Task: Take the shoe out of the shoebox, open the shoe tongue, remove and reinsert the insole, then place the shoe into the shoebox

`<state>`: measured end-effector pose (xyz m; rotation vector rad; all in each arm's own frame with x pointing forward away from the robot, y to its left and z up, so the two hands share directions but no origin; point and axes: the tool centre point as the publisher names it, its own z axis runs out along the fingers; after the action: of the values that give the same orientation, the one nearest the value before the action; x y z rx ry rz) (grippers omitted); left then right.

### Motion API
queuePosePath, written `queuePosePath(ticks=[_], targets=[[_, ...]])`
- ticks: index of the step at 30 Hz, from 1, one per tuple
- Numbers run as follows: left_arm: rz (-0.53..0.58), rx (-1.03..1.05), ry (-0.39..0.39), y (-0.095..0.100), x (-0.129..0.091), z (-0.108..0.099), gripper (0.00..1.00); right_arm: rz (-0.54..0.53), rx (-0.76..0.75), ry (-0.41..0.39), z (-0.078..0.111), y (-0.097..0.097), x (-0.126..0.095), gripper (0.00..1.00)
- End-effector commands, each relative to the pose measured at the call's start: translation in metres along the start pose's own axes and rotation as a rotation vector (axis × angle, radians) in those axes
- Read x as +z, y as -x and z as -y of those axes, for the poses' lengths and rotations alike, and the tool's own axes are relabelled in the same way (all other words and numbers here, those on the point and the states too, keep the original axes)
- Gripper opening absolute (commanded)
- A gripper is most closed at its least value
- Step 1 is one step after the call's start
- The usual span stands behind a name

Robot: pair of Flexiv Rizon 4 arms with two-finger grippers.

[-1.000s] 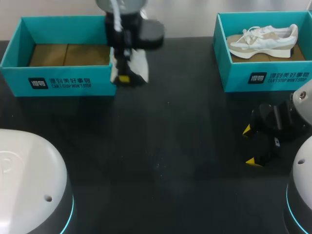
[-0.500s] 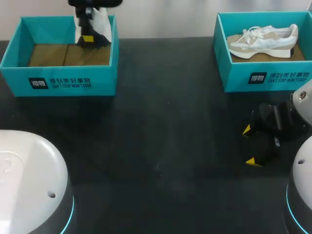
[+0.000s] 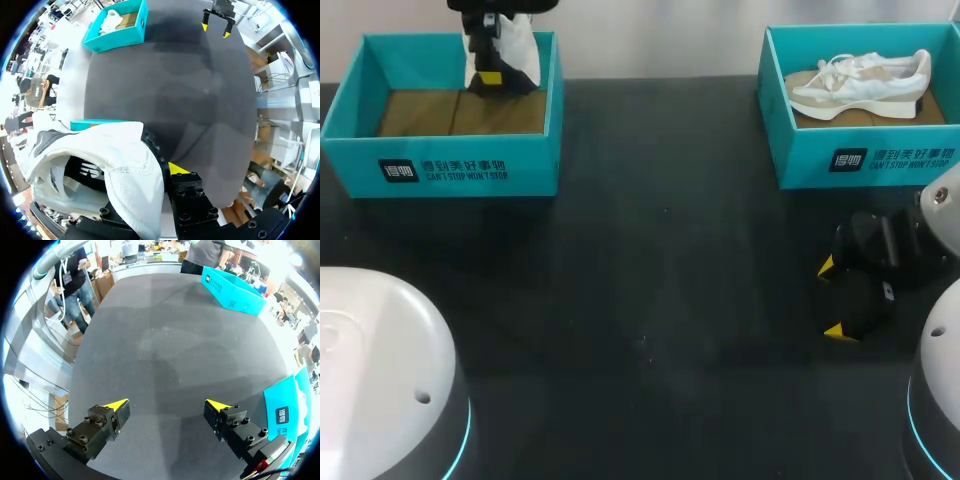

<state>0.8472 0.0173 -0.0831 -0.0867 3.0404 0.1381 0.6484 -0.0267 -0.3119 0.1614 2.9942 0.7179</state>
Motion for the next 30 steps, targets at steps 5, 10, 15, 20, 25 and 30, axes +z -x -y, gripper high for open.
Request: queuePosePath(ticks=[5, 10, 15, 20, 25, 30], targets=[[-0.012, -0.058, -0.041, 0.077, 0.018, -0.057, 0.0, 0.003, 0.0, -0.001, 0.0, -0.002, 0.0, 1.0], [0.026, 0.001, -0.049, 0.123, 0.032, -0.095, 0.0, 0.003, 0.0, -0.001, 0.0, -0.002, 0.0, 1.0], [0.009, 0.012, -0.042, 0.159, 0.052, -0.131, 0.0, 0.003, 0.0, -0.001, 0.0, -0.002, 0.0, 1.0], [0.023, -0.026, -0.017, 0.183, 0.063, -0.165, 0.0, 0.003, 0.0, -0.001, 0.0, -0.002, 0.0, 1.0], [0.0, 0.009, -0.039, 0.2, 0.075, -0.187, 0.0, 0.003, 0.0, -0.001, 0.0, -0.002, 0.0, 1.0], [0.003, 0.082, -0.051, 0.205, 0.082, -0.206, 0.0, 0.003, 0.0, -0.001, 0.0, -0.002, 0.0, 1.0]])
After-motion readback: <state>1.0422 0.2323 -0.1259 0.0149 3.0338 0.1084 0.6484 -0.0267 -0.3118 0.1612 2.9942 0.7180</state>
